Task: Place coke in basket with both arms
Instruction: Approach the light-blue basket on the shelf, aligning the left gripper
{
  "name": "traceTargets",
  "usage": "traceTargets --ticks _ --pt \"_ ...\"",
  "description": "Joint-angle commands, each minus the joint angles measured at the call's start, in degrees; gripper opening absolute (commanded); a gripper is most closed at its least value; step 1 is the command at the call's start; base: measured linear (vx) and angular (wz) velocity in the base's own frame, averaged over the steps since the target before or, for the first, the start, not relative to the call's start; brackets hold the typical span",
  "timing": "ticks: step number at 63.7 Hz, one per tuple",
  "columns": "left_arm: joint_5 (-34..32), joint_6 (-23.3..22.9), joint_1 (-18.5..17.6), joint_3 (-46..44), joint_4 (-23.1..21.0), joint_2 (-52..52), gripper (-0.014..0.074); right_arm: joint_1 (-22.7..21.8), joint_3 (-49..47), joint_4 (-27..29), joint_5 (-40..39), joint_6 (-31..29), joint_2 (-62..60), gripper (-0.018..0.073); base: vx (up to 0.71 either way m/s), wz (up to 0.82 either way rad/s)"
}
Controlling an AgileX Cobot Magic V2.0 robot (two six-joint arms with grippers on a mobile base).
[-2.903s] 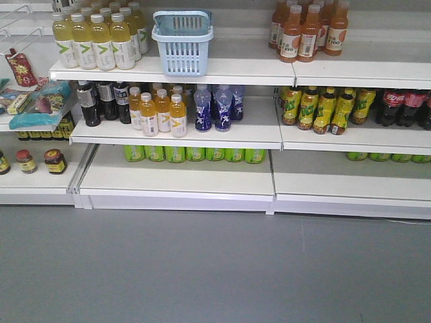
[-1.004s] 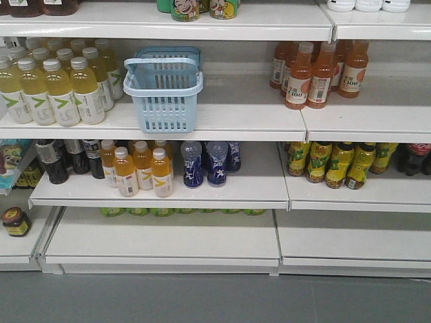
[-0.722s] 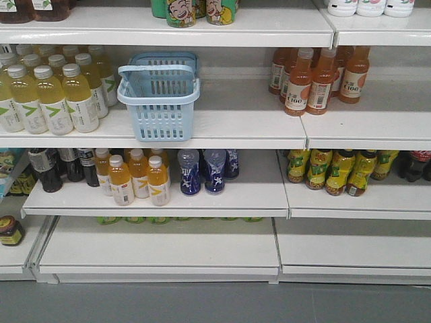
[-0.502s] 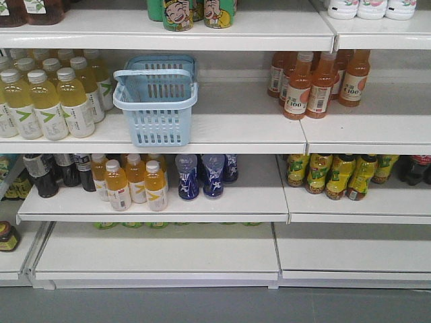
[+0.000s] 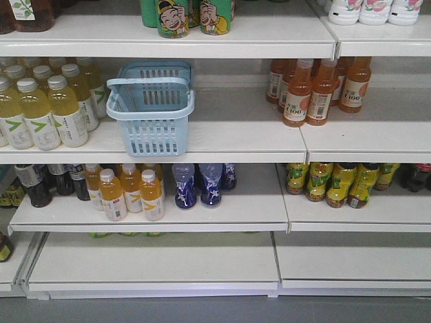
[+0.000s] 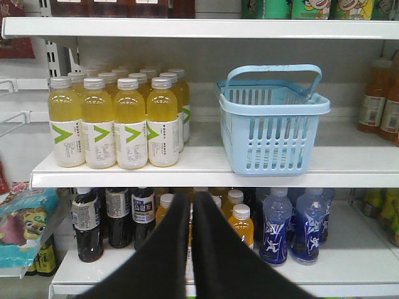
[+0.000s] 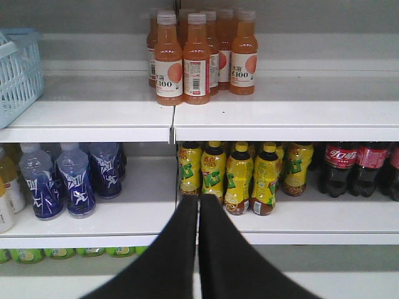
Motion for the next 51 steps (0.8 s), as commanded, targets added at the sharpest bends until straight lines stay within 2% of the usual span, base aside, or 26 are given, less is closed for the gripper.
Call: traceTargets --ticks 1,51 --pt "-4.80 0.17 -0.14 -1.91 0.02 -1.14 -0.0006 -0.20 0.38 -0.50 -4.01 -0.26 -0.77 -0.0005 0.06 -0.01" --pt "-4.80 0.17 -0.14 -1.91 0.02 -1.14 -0.0006 -0.20 0.38 -0.50 -4.01 -0.26 -0.77 -0.0005 0.05 -0.01"
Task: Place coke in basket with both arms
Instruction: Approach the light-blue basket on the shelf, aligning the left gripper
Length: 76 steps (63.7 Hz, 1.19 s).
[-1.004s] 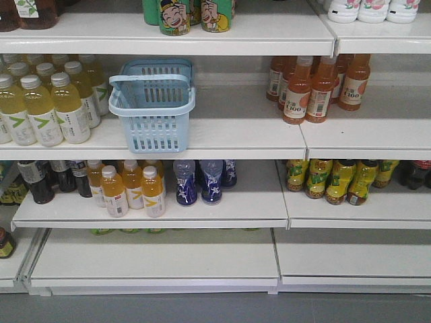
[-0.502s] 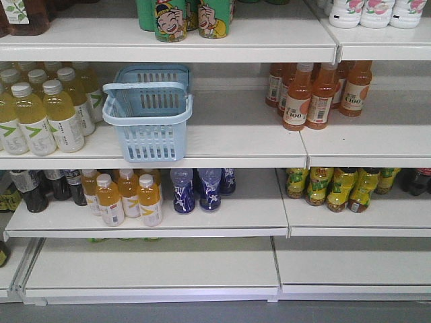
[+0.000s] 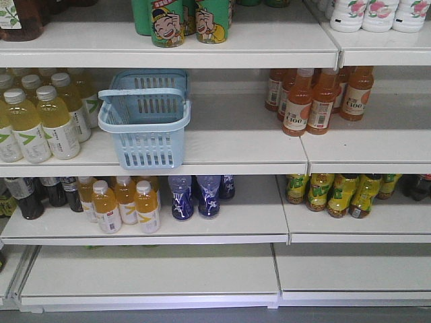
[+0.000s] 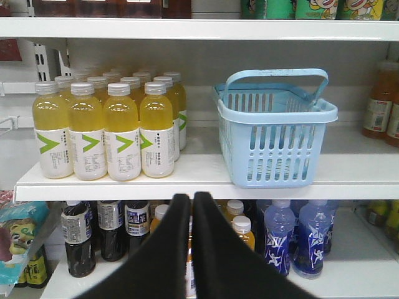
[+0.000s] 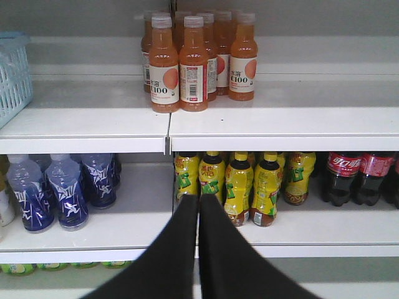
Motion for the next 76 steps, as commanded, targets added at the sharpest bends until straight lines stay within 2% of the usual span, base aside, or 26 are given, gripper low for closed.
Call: traceTargets --ticks 1,76 --pt "-4.80 0.17 -0.14 -1.91 0.02 -1.14 -0.0006 -0.20 0.38 -0.50 -4.01 -0.26 -0.77 -0.0005 0.04 -0.01" --pt "-4.80 0.17 -0.14 -1.91 0.02 -1.14 -0.0006 -0.20 0.38 -0.50 -4.01 -0.26 -0.77 -0.0005 0.03 0.00"
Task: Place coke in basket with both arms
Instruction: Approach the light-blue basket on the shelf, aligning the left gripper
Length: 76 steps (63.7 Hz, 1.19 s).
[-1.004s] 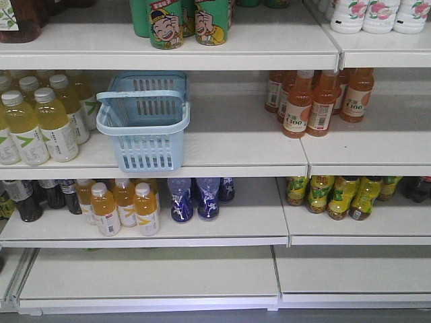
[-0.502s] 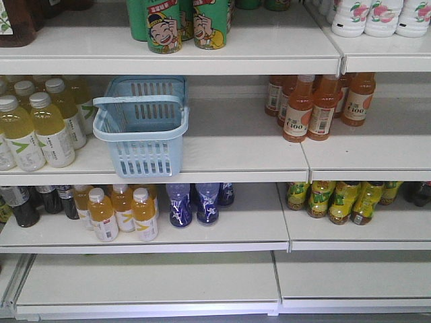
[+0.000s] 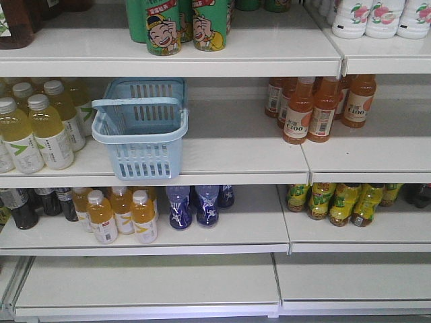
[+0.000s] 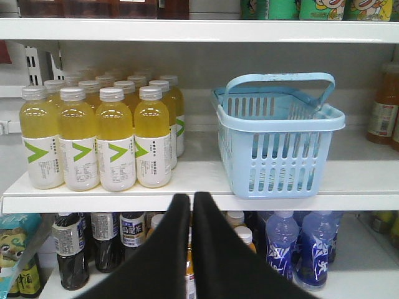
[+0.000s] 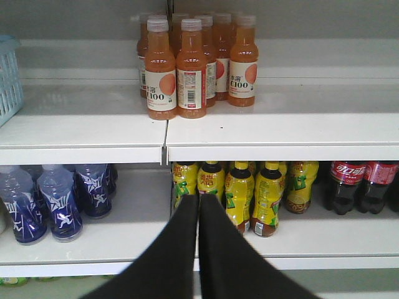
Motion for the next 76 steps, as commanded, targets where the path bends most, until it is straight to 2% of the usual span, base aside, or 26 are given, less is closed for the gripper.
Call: traceTargets --ticks 1,43,47,50,54,61,64,68,76 --pt "-4.80 0.17 -0.14 -1.91 0.02 -1.14 -0.0006 -0.20 0.38 -0.50 -4.01 -0.26 -0.77 -0.0005 0.00 0.00" --pt "-4.80 0.17 -0.14 -1.91 0.02 -1.14 -0.0006 -0.20 0.38 -0.50 -4.01 -0.26 -0.77 -0.0005 0.00 0.00" --pt "-5.35 -0.92 -0.14 -1.91 -0.03 -1.14 -0.0006 -0.20 0.38 -0.50 -4.01 -0.26 -0.77 -0.0005 0.00 0.00" --pt "-5.45 -3.50 -0.14 -1.91 -0.74 -1.14 -0.0006 -0.20 0.38 -0.50 -4.01 -0.26 -0.77 -0.0005 0.00 0.00" --pt "-5.45 -10.87 -0.14 -1.91 -5.15 -1.14 -0.0006 -0.20 0.38 -0.50 -4.01 -0.26 -0.77 -0.0005 0.00 0.00" --pt "-5.13 -27.65 -0.14 -1.91 -18.71 -1.14 -0.0006 -0.20 0.38 -0.50 -4.01 -0.26 -0.77 -0.0005 0.00 0.00" --pt "-5.13 -32.19 -0.14 -1.91 -23.25 -1.14 -0.0006 -0.20 0.38 -0.50 -4.01 -0.26 -0.77 -0.0005 0.00 0.00" --pt "-5.13 -34.70 -0.14 -1.91 -26.17 -1.14 -0.0006 -0.20 0.38 -0.50 -4.01 -0.26 -0.77 -0.0005 0.00 0.00" --pt "-6.34 -34.96 -0.14 -1.91 -28.42 -1.14 -0.0006 -0.20 0.38 -0.50 -4.06 -0.26 -0.77 -0.0005 0.00 0.00"
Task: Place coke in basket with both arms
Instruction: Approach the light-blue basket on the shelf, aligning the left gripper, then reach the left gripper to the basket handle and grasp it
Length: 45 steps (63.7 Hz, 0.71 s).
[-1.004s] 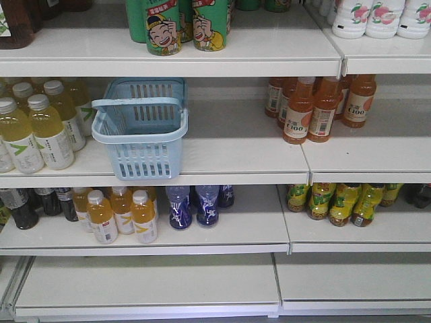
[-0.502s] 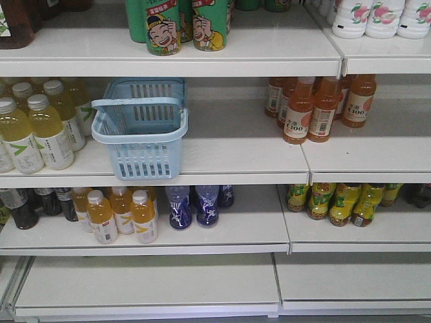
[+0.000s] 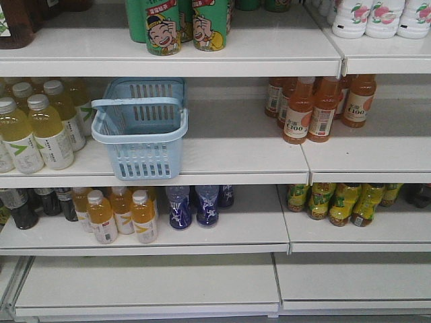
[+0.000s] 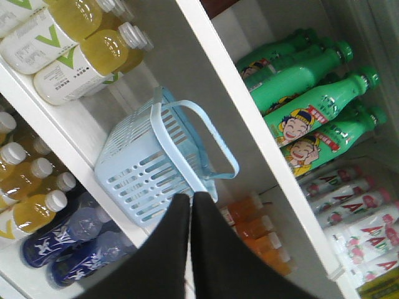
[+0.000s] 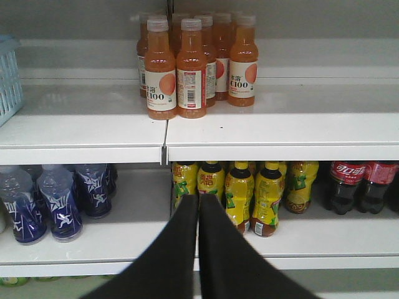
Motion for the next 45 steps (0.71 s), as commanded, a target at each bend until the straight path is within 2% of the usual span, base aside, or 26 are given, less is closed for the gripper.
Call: traceTargets --ticks 1,5,8,12,14,18,23,28,37,45 --pt "-5.63 -1.72 -0.14 -1.91 -3.24 -1.14 -0.0006 -0.20 0.38 -0.50 -4.06 -0.26 -0.77 -0.0005 0.00 0.00" --pt "-8.63 -5.10 -0.20 -2.02 -8.52 -1.14 -0.0006 -0.20 0.38 -0.50 -4.06 -0.26 -0.77 -0.0005 0.00 0.00" --pt "-10.28 -10.45 -0.42 -2.55 -15.32 -1.14 -0.0006 -0.20 0.38 -0.50 -4.06 -0.26 -0.77 -0.0005 0.00 0.00" --pt "-10.28 -16.30 -0.66 -4.47 -22.21 -1.14 -0.0006 -0.20 0.38 -0.50 -4.06 -0.26 -0.77 -0.0005 0.00 0.00" --pt "-10.11 -18.19 -0.91 -6.08 -24.53 -1.14 -0.0006 -0.20 0.38 -0.50 -4.06 -0.26 -0.77 -0.0005 0.00 0.00" --pt "-9.79 -19.30 -1.32 -10.04 -25.58 -1.14 -0.0006 -0.20 0.38 -0.50 -4.06 -0.26 -0.77 -0.0005 0.00 0.00" --pt "-10.40 -18.68 -1.55 -16.38 -23.96 -1.02 -0.0006 -0.20 0.38 -0.50 -4.06 -0.26 -0.77 -0.0005 0.00 0.00" --pt "-13.17 -18.68 -1.49 -22.40 -19.58 -0.04 -0.0006 -0.20 0.38 -0.50 -4.06 -0.26 -0.77 -0.0005 0.00 0.00" --pt "-19.87 -19.56 -1.49 -31.60 -6.37 6.55 -0.0006 -0.20 0.38 -0.50 -4.06 -0.26 -0.77 -0.0005 0.00 0.00" --pt "-22.83 -25.19 -1.53 -38.84 4.97 15.30 -0.0006 -0.20 0.38 -0.50 -4.06 -0.26 -0.77 -0.0005 0.00 0.00"
